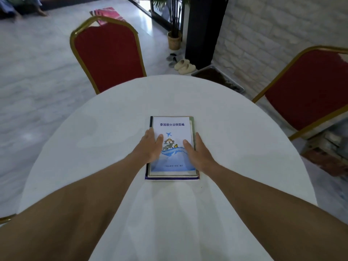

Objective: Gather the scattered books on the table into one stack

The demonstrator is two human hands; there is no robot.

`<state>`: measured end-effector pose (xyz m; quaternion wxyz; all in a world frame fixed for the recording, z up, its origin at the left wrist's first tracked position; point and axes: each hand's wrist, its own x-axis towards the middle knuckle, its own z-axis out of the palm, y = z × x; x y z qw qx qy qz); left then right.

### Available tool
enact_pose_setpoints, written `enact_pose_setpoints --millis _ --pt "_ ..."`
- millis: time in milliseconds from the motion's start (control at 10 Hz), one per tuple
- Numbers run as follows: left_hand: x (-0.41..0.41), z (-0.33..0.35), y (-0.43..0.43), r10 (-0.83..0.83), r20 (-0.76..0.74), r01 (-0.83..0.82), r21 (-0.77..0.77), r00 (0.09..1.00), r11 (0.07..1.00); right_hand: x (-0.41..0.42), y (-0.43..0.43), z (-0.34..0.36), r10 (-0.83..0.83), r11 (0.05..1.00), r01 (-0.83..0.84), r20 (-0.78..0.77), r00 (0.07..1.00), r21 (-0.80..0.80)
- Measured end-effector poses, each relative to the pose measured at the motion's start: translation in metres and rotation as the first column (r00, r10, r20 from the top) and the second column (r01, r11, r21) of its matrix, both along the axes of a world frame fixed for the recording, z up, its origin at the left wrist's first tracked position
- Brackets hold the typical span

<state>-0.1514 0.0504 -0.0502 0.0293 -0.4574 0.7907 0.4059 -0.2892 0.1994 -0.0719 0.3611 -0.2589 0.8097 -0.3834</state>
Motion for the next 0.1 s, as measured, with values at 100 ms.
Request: enact_pose_setpoints --millis 100 --pt "-0.0038 0.038 0.0082 -0.092 0.076 0.104 -0.175 0.993 0.979 -0.0069 0.0063 0.0314 0.096 0.993 -0.086 -0.137 0.986 0.076"
